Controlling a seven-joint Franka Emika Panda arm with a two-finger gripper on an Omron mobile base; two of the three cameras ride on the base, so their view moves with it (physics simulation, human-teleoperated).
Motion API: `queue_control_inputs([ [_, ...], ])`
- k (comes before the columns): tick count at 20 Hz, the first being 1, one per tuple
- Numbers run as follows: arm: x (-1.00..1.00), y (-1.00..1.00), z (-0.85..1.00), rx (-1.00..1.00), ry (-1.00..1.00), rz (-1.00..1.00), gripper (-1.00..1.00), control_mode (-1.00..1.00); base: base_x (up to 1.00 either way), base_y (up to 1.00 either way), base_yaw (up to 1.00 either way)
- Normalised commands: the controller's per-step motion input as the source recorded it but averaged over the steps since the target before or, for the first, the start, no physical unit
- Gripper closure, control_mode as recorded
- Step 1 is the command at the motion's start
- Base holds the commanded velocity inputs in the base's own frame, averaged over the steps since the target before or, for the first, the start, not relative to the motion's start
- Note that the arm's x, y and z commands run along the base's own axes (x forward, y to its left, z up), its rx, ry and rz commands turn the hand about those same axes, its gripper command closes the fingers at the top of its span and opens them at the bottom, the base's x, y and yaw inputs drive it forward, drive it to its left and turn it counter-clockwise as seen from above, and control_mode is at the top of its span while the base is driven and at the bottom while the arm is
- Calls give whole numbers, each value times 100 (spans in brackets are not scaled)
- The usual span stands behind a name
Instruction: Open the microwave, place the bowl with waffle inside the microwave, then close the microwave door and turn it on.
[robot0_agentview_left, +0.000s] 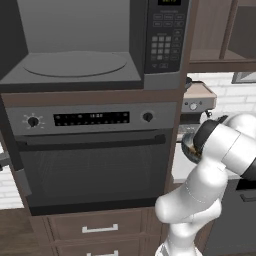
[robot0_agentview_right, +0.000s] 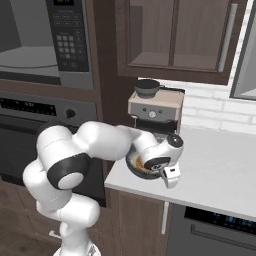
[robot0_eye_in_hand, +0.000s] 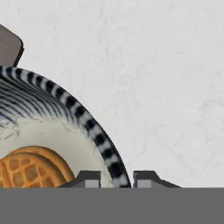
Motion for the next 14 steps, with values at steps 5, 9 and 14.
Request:
queue_control_inputs([
  [5,-7,4,38,24,6,2,100,-100,0,0,0],
  [9,0,6,60,7,3,9,100,-100,0,0,0],
  [14,-60,12,78,0,-23,9,100,-100,0,0,0],
])
